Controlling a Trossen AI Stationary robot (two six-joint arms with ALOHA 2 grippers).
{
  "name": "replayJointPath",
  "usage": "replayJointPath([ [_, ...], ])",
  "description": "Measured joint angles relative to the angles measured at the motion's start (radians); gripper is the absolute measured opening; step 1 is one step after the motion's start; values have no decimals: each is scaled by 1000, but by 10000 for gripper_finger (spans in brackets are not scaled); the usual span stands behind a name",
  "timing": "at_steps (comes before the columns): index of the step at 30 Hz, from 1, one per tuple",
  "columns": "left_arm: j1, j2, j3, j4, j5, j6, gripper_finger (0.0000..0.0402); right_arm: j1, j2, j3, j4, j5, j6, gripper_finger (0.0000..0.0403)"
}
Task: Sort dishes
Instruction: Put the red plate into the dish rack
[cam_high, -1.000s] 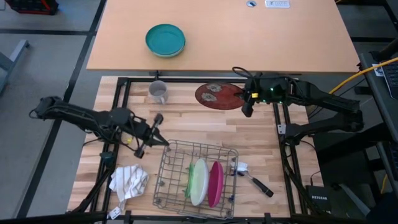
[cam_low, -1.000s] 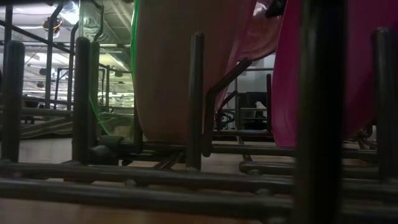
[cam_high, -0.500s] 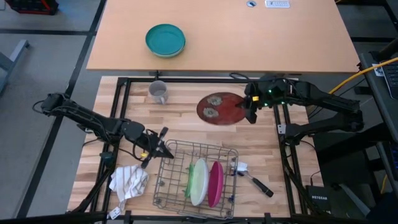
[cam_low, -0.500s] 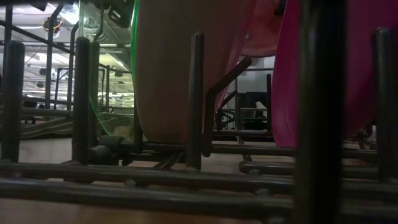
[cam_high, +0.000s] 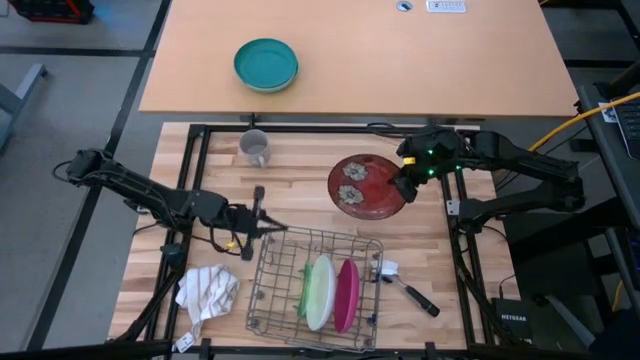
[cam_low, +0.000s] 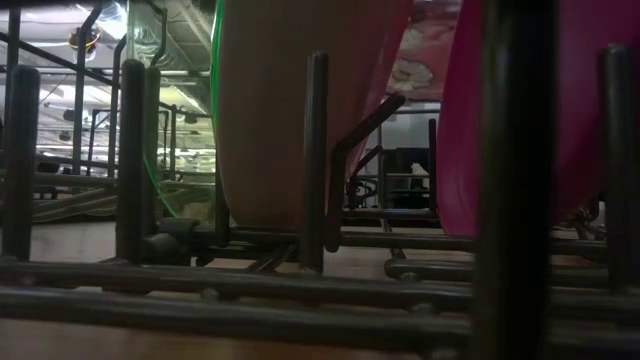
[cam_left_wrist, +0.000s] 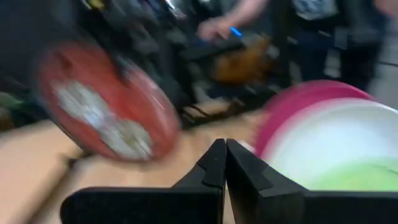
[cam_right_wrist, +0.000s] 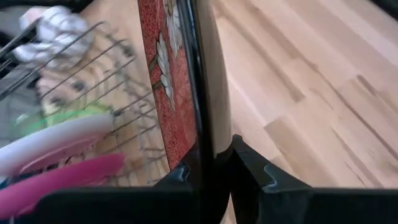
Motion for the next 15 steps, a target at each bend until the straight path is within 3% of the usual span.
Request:
replayJointPath([
  [6, 3, 0, 0, 214, -164, 189, 1, -2, 2, 1, -50, 75, 145, 37],
  [15, 75, 0, 0, 196, -214, 260, 1, 0, 2, 1, -168, 33, 237, 37],
])
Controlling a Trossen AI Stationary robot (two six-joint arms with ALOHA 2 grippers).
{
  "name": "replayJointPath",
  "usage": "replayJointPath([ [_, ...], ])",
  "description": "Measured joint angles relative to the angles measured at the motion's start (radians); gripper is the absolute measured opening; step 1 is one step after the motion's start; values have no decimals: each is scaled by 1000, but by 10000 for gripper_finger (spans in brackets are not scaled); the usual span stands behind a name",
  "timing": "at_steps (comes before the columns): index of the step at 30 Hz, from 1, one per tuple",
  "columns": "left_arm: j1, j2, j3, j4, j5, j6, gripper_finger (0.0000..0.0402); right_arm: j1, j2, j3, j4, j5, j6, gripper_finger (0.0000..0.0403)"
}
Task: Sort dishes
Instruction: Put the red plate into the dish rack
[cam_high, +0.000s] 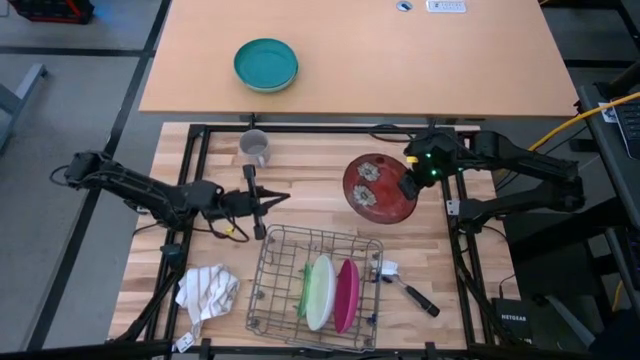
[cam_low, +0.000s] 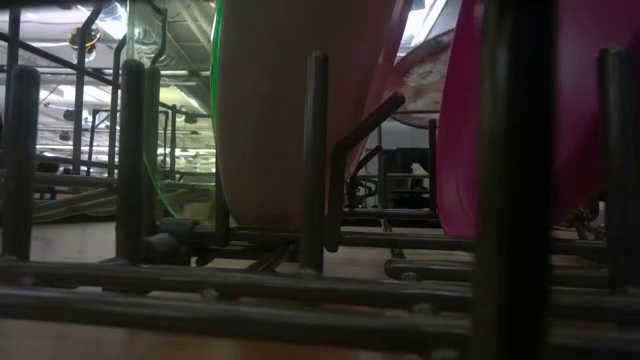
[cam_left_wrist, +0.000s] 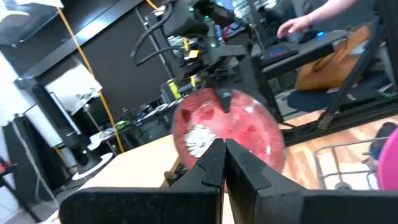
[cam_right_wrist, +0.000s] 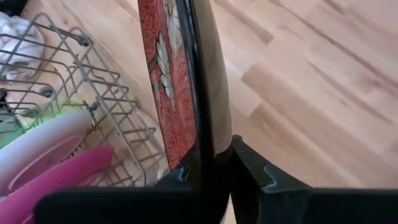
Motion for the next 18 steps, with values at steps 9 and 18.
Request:
replayJointPath([
  [9, 46, 0, 0, -8, -1, 19, 1, 224, 30, 2, 31, -1, 247, 37],
  [18, 42, 0, 0, -13, 0, 75, 1, 466, 56, 98, -23, 234, 561, 37],
])
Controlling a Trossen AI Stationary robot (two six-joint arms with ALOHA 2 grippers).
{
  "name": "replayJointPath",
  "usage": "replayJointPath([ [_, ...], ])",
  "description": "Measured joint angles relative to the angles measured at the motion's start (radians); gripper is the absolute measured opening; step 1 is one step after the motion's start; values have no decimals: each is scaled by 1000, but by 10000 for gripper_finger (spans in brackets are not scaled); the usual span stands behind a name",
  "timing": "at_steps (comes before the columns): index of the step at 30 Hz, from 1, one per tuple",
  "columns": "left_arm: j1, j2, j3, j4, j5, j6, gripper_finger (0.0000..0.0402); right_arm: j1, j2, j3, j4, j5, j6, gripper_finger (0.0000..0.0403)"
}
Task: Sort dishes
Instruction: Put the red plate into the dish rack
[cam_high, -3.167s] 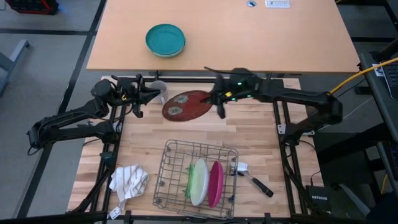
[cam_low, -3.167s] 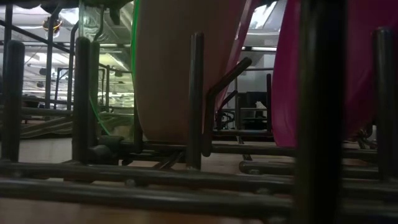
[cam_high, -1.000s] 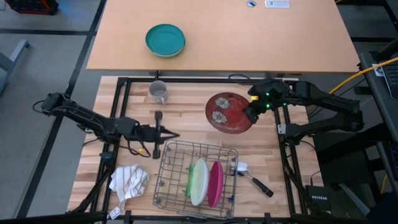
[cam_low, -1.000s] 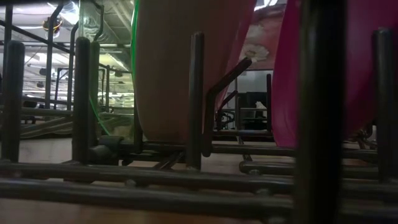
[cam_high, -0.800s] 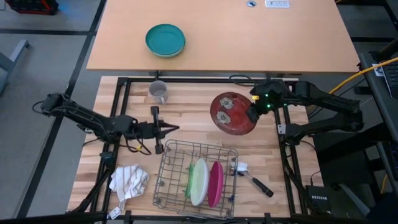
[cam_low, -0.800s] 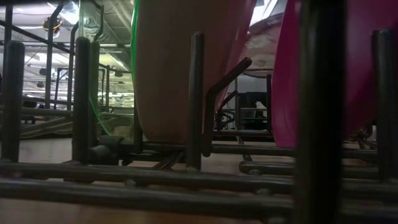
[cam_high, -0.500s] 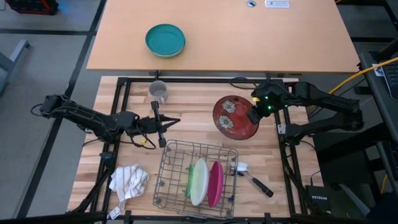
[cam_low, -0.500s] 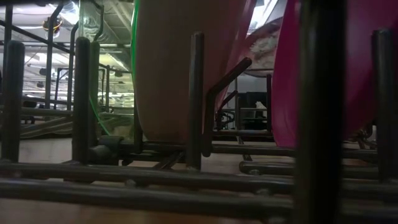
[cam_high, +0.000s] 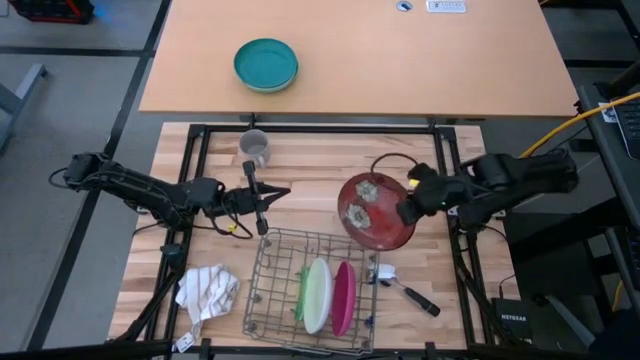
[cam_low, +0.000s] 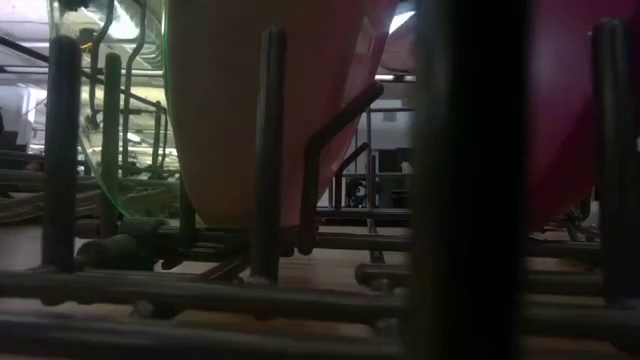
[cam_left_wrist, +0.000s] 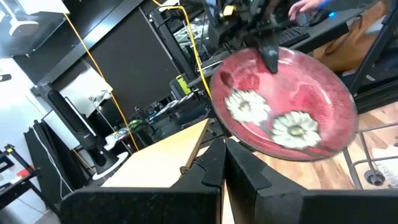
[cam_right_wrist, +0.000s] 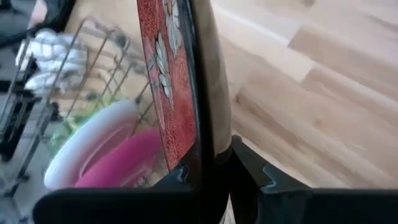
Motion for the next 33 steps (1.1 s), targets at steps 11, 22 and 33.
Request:
replayJointPath([
  [11, 0, 0, 0, -110, 1, -45, 1, 144, 171, 218, -204, 4, 178, 37],
  [22, 0, 0, 0, -117, 1, -52, 1, 243, 357, 436, -315, -61, 376, 37],
  [33, 0, 0, 0, -121, 1, -18, 1, 262, 517, 487, -335, -292, 456, 37],
])
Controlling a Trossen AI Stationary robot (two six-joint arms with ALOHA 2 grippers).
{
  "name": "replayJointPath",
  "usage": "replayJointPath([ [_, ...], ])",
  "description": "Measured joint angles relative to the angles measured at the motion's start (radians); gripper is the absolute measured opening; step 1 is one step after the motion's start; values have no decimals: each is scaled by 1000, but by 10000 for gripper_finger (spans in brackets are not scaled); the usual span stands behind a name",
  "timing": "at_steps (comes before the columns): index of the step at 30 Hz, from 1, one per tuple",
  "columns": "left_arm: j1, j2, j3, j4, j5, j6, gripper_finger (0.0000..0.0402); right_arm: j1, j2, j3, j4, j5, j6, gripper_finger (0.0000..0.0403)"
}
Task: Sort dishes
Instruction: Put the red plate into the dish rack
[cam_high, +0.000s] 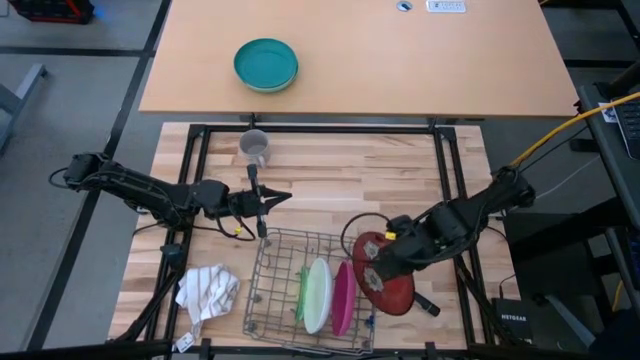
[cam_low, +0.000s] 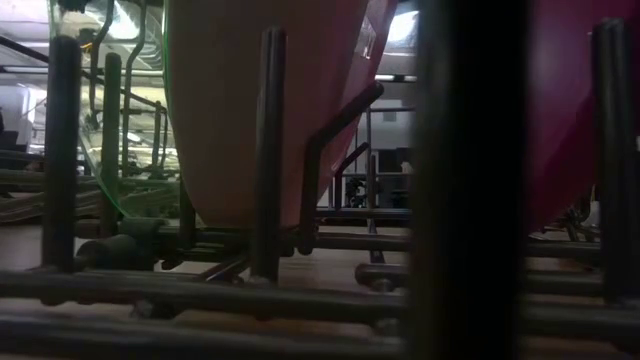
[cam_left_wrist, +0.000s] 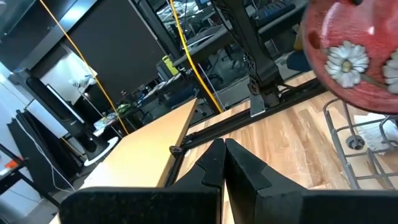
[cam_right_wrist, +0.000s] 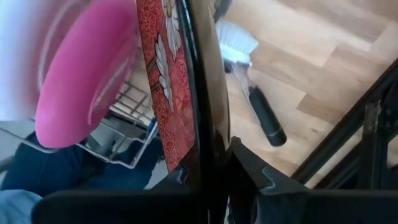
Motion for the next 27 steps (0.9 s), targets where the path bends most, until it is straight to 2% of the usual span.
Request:
replayJointPath([
  [14, 0, 0, 0, 13, 14, 123, 1, -4, 33, 0, 17, -49, 77, 37],
  [16, 0, 0, 0, 26, 70, 128, 1, -4, 39, 0, 17, -44, 77, 37],
  [22, 0, 0, 0, 69, 366, 76, 1, -3, 76, 0, 41, -33, 73, 37],
  [27, 1, 0, 0, 90, 404, 37, 1, -3, 104, 1, 63, -31, 67, 37],
])
